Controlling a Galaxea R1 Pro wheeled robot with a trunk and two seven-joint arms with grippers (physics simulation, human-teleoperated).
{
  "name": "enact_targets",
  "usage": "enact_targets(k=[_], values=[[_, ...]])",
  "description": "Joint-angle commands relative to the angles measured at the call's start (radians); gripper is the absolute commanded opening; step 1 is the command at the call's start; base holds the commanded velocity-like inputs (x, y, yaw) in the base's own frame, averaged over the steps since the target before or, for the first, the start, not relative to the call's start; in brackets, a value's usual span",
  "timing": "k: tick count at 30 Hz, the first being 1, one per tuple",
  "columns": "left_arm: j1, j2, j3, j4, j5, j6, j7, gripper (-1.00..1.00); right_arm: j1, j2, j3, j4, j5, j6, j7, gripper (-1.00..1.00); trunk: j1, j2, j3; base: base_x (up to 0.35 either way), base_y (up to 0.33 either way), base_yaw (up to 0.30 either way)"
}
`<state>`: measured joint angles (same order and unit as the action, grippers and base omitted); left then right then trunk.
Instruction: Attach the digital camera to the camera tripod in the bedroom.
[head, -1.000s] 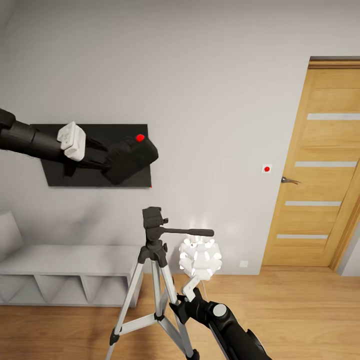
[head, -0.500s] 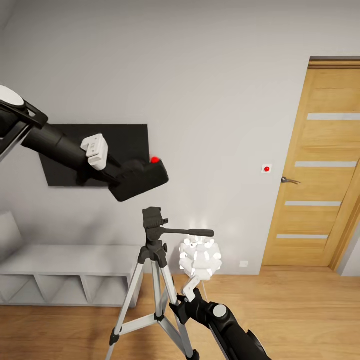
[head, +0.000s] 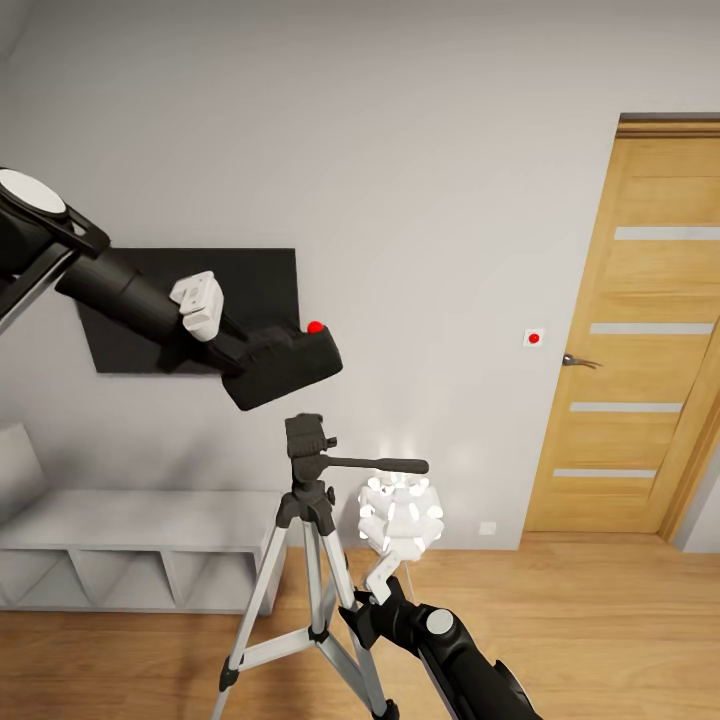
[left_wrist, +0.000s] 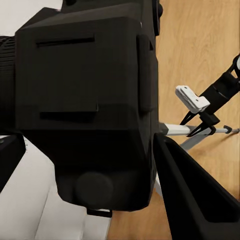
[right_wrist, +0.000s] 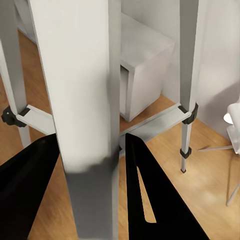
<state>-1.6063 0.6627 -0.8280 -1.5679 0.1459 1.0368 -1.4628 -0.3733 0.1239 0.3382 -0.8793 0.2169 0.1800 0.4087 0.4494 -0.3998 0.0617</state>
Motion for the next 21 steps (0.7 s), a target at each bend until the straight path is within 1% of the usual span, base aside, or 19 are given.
enact_targets(k=[1,3,8,12,15,18,19,21], values=[[-0.009,0.0,-0.009,0.002,0.003,0.01,-0.003,-1.0,0.0,0.0,-0.001,0.002,0.012,0.006,0.007,-1.0,0.001,0.0,-0.001,0.0,0.0,0.0],[-0.023,-0.001,-0.03,0.006,0.004,0.01,-0.003,-1.0,0.0,0.0,-0.001,0.002,0.012,0.006,0.007,-1.0,0.001,0.0,-0.001,0.0,0.0,0.0],[-0.065,-0.004,-0.099,0.022,0.006,0.01,-0.003,-1.0,0.0,0.0,-0.001,0.002,0.012,0.006,0.007,-1.0,0.001,0.0,-0.001,0.0,0.0,0.0],[-0.083,-0.012,-0.141,0.042,0.007,0.01,-0.003,-1.0,0.001,0.0,-0.001,0.002,0.012,0.006,0.007,-1.0,0.001,0.0,-0.001,0.0,0.0,0.0],[-0.09,-0.022,-0.16,0.067,0.014,0.01,-0.003,-1.0,0.001,0.0,-0.001,0.002,0.012,0.006,0.007,-1.0,0.001,0.0,-0.001,0.0,0.0,0.0],[-0.093,-0.033,-0.171,0.092,0.045,0.01,-0.003,-1.0,0.001,0.0,-0.001,0.002,0.012,0.006,0.007,-1.0,0.001,0.0,-0.001,0.0,0.0,0.0],[-0.093,-0.033,-0.171,0.092,0.045,0.01,-0.003,-1.0,0.001,0.0,-0.001,0.002,0.012,0.006,0.007,-1.0,0.001,0.0,-0.001,0.0,0.0,0.0],[-0.094,-0.038,-0.176,0.11,0.071,0.01,-0.003,-1.0,0.001,0.0,-0.001,0.002,0.012,0.006,0.007,-1.0,0.001,0.0,-0.001,0.0,0.0,0.0]])
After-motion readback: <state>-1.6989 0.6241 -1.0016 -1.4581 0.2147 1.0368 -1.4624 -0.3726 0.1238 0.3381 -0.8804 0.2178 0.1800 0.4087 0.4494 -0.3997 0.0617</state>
